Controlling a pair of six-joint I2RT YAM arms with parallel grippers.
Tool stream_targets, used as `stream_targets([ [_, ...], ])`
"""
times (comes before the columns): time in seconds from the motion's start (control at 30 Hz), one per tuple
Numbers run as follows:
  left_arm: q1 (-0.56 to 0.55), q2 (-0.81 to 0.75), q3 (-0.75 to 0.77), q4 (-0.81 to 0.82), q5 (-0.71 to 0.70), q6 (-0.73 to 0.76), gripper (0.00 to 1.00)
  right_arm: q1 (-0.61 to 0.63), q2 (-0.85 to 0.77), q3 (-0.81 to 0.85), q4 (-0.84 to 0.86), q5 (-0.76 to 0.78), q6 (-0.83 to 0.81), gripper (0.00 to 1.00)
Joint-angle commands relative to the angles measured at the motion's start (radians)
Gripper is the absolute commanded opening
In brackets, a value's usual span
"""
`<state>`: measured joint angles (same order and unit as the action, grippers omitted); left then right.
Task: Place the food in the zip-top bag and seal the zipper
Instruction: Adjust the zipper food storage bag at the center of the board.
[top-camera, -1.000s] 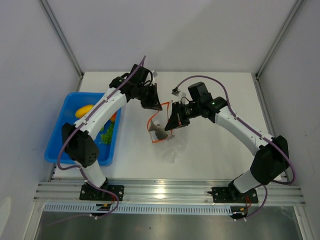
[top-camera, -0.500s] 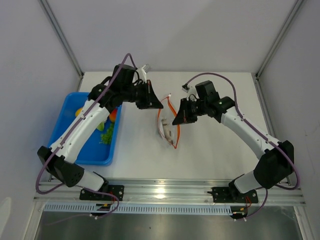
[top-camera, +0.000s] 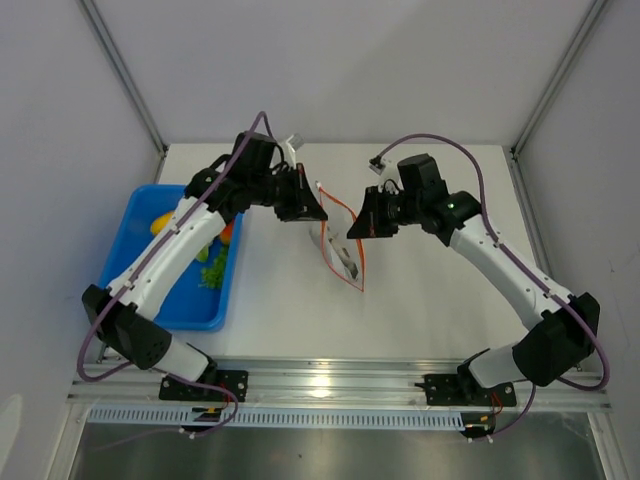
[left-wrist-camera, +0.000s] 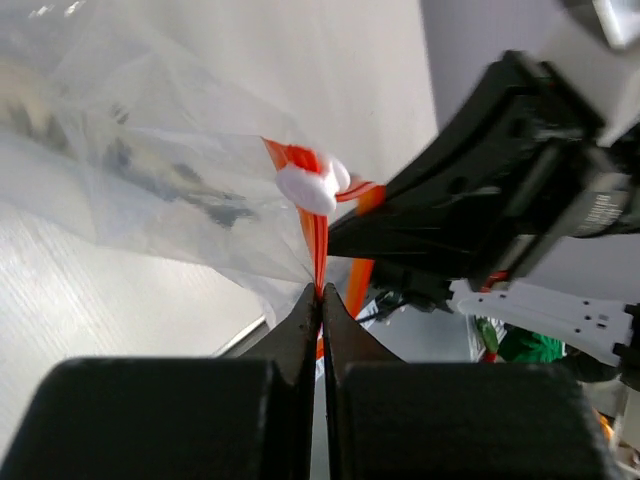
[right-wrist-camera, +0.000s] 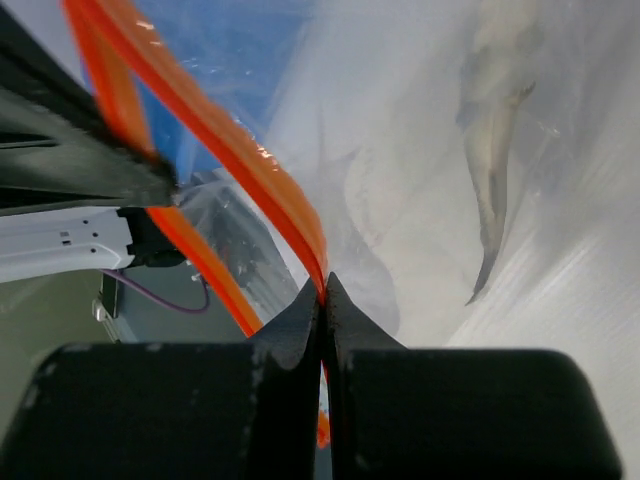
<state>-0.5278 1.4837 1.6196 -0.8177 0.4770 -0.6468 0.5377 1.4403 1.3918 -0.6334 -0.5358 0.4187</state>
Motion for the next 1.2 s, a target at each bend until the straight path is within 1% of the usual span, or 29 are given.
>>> stream_targets([
  [0.0,0.005,0.088,-0.137,-0.022,0.046,-0.024,0.01,0.001,0.003,-0.132,0.007,-0.01,0.032,0.0],
  [0.03,0.006,0.092,-0.194,-0.006,0.045,-0.028,0.01,0.01,0.011,-0.151,0.009,-0.013,0.037,0.0],
  [0.07,0.009,0.093,-0.216,0.009,0.045,-0.033,0.01,0.013,0.02,-0.16,0.002,-0.012,0.037,0.0],
  [0.1,0.018,0.084,-0.228,0.029,0.045,-0.04,0.01,0.018,0.043,-0.16,-0.006,0.005,0.025,0.0],
  [0.13,0.022,0.079,-0.207,0.034,0.043,-0.042,0.01,0.021,0.055,-0.114,-0.05,0.022,0.008,0.0],
  [0.17,0.023,0.072,-0.155,0.038,0.037,-0.042,0.01,0.025,0.063,-0.073,-0.073,0.042,-0.012,0.0],
  [0.2,0.023,0.066,-0.117,0.025,0.019,-0.037,0.01,0.025,0.08,0.034,-0.124,0.084,-0.049,0.0],
  [0.3,0.022,0.07,0.108,-0.035,0.003,-0.042,0.01,0.025,0.114,0.238,-0.222,0.115,-0.081,0.0],
  [0.33,0.022,0.07,0.179,-0.064,-0.004,-0.05,0.01,0.025,0.138,0.307,-0.288,0.12,-0.083,0.0],
  [0.37,0.022,0.06,0.216,-0.072,-0.005,-0.069,0.01,0.033,0.147,0.429,-0.319,0.119,-0.077,0.0],
  [0.43,0.02,0.012,0.205,-0.067,-0.021,-0.094,0.01,0.047,0.14,0.501,-0.348,0.1,-0.043,0.0],
  [0.47,0.019,-0.008,0.156,-0.06,-0.035,-0.105,0.01,0.056,0.126,0.494,-0.339,0.09,-0.028,0.0],
  [0.5,0.018,-0.026,0.12,-0.048,-0.044,-0.112,0.01,0.067,0.109,0.459,-0.289,0.076,-0.008,0.0],
  [0.53,0.025,-0.04,0.046,-0.032,-0.051,-0.116,0.01,0.065,0.074,0.408,-0.258,0.062,0.046,0.0],
  [0.57,0.029,-0.039,-0.025,-0.035,-0.034,-0.12,0.01,0.059,0.063,0.282,-0.221,0.03,0.072,0.0],
  [0.63,0.037,-0.01,-0.12,-0.028,0.021,-0.117,0.01,0.03,0.058,0.175,-0.171,0.008,0.115,0.0],
  [0.67,0.035,0.024,-0.168,-0.032,0.034,-0.1,0.01,0.022,0.069,0.121,-0.173,0.007,0.132,0.0],
  [0.77,0.035,0.027,-0.274,0.011,0.009,-0.086,0.0,0.013,0.088,0.119,-0.236,0.06,0.098,0.0],
  [0.83,0.035,0.012,-0.276,0.017,-0.017,-0.079,0.01,0.001,0.106,0.153,-0.302,0.091,0.057,0.0],
  [0.9,0.034,0.006,-0.225,-0.011,-0.024,-0.071,0.01,-0.005,0.103,0.19,-0.342,0.108,0.022,0.0],
  [0.97,0.032,-0.019,-0.12,-0.029,-0.026,-0.073,0.01,-0.005,0.094,0.275,-0.394,0.128,0.009,0.0],
  [1.0,0.031,-0.031,-0.087,-0.049,-0.029,-0.077,0.01,-0.002,0.091,0.317,-0.446,0.128,0.005,0.0],
  [1.03,0.029,-0.051,-0.029,-0.061,-0.035,-0.08,0.0,0.001,0.088,0.411,-0.471,0.129,0.003,0.0],
  [1.07,0.026,-0.06,0.014,-0.069,-0.037,-0.086,0.01,0.016,0.088,0.459,-0.497,0.134,0.002,0.0],
  [1.13,0.026,-0.083,0.031,-0.058,-0.035,-0.105,0.01,0.036,0.077,0.524,-0.534,0.142,0.009,0.0],
  [1.17,0.028,-0.089,0.011,-0.055,-0.029,-0.109,0.0,0.044,0.072,0.523,-0.532,0.137,0.021,0.0],
])
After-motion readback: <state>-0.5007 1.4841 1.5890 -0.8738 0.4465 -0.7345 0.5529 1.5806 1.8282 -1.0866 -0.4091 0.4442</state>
